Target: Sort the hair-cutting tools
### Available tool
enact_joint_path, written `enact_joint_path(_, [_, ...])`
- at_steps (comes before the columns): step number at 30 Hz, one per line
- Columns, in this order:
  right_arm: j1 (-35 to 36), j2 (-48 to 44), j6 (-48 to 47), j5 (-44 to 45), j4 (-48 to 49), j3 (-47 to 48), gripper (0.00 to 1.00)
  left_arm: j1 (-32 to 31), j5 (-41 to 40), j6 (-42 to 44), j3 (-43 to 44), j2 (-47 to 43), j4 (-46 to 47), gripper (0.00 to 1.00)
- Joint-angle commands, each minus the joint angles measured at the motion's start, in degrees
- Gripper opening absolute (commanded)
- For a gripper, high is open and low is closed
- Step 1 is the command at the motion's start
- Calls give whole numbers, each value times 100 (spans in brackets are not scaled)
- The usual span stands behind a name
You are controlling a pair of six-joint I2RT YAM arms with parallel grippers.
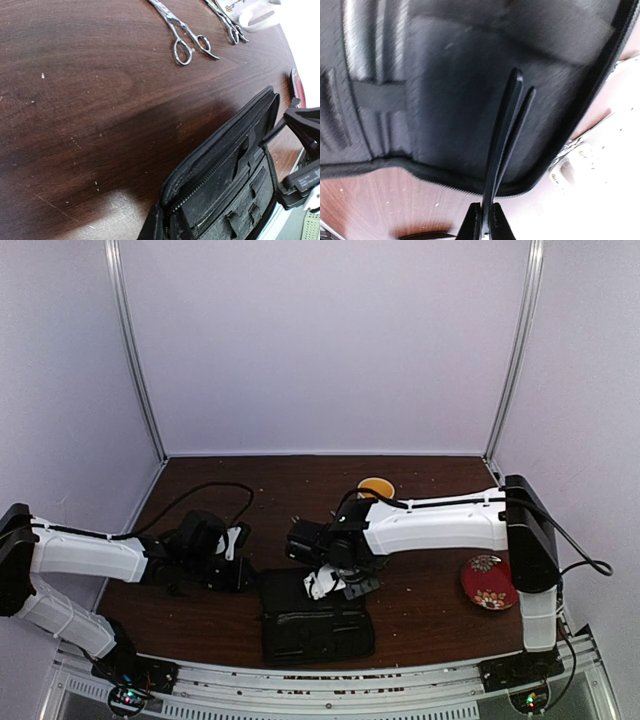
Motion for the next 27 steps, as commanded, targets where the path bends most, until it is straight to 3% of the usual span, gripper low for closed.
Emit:
enact_joint_path(1, [-16, 323, 201, 414, -169, 420, 0, -33, 185, 75, 196, -130, 198, 0])
enact_joint_path(11, [-20, 784, 312, 638, -503, 1029, 0, -33, 222, 100, 165, -180, 216, 0])
enact_joint_path(21, [-94, 563, 300, 674, -371, 504, 0, -38, 167, 118, 96, -216, 231, 0])
enact_joint_path(27, [-77, 801, 262, 435, -324, 819, 0, -33, 284, 115, 138, -165, 366, 0])
